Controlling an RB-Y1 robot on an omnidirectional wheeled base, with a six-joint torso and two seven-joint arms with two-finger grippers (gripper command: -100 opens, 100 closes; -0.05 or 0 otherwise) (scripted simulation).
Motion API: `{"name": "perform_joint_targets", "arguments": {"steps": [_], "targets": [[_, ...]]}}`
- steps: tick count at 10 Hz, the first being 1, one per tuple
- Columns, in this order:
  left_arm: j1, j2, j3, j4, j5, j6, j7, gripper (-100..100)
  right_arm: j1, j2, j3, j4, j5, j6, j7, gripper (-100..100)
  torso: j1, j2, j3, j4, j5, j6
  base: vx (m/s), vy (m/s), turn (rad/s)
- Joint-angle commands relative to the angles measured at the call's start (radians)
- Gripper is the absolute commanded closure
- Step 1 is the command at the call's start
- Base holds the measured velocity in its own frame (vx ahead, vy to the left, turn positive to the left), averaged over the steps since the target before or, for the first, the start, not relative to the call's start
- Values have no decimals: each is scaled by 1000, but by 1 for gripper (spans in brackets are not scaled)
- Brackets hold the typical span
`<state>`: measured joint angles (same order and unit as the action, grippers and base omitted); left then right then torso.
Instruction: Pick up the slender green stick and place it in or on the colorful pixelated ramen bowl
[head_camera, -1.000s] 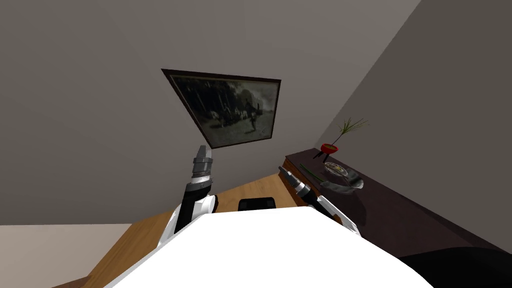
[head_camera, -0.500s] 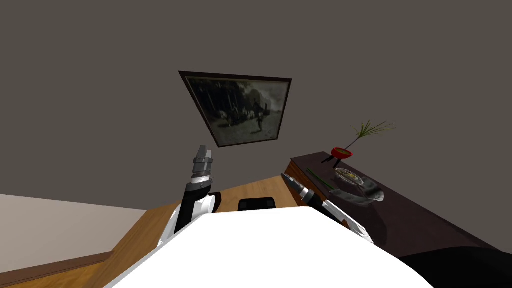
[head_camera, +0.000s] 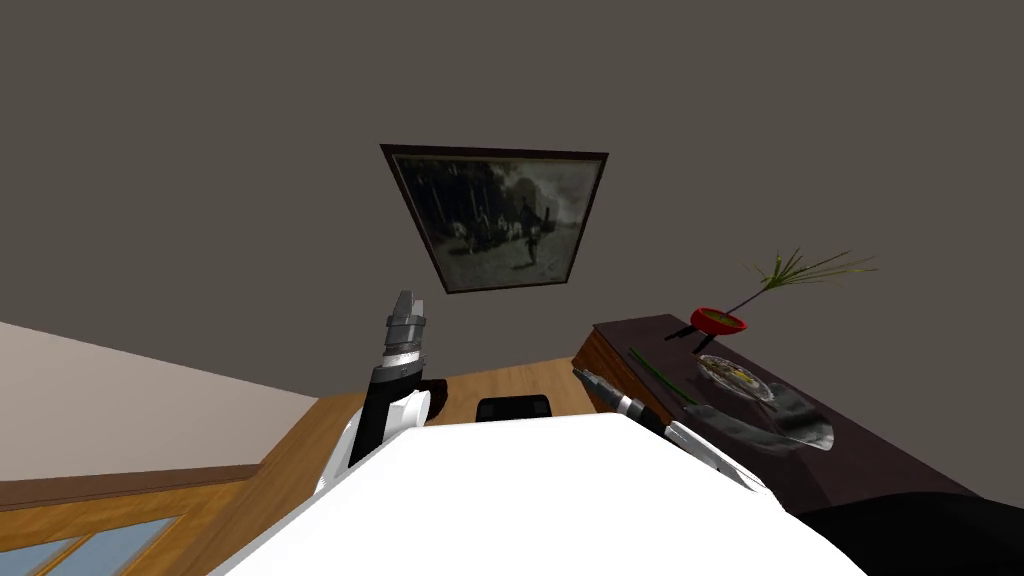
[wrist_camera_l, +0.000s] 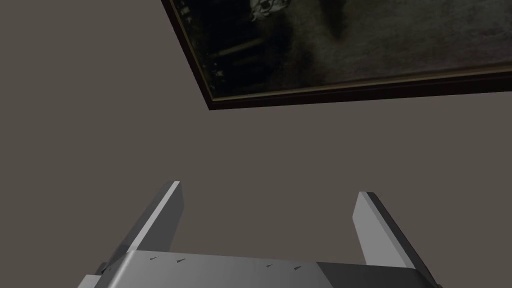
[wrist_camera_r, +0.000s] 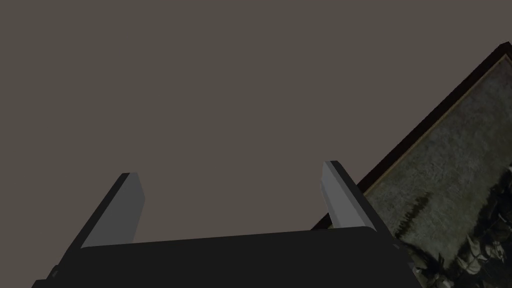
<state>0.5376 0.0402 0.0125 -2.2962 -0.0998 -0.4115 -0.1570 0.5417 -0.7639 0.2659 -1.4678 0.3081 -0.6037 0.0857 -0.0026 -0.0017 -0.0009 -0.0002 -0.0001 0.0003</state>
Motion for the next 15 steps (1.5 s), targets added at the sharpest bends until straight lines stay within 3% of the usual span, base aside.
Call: {"name": "perform_joint_targets", "arguments": {"steps": [1, 3, 5, 7, 10, 11, 12, 15], "targets": [[0, 0, 0, 0, 0, 0, 0, 0, 15, -50, 17, 50, 9, 15, 15, -100, 0, 0, 0, 0, 0, 0, 82, -37, 248], [0, 0, 0, 0, 0, 0, 0, 0, 22, -83, 27, 115, 13, 19, 30, -100, -1, -1, -1, 0, 0, 1, 61, -36, 143], [0, 0, 0, 0, 0, 0, 0, 0, 22, -83, 27, 151, 13, 19, 30, -100, -1, 0, 0, 0, 0, 1, 30, -23, 50], [0, 0, 0, 0, 0, 0, 0, 0, 37, -140, 46, 263, 19, 32, 62, -100, -1, 1, 1, 0, 0, 0, 52, -55, 233], [0, 0, 0, 0, 0, 0, 0, 0, 44, -168, 56, 331, 21, 40, 79, -100, -3, -1, 0, 0, -1, 0, 53, -67, 117], [0, 0, 0, 0, 0, 0, 0, 0, 51, -194, 66, 385, 21, 49, 96, -100, -3, 0, 0, 0, -1, 1, 41, -83, 133], [0, 0, 0, 0, 0, 0, 0, 0, 51, -194, 66, 387, 21, 49, 96, -100, -4, 1, 0, 0, -1, 1, 33, -82, 75], [0, 0, 0, 0, 0, 0, 0, 0, 63, -237, 88, 467, 20, 68, 130, -100, -3, 1, 0, 0, -1, 1, 38, -90, 117]]}}
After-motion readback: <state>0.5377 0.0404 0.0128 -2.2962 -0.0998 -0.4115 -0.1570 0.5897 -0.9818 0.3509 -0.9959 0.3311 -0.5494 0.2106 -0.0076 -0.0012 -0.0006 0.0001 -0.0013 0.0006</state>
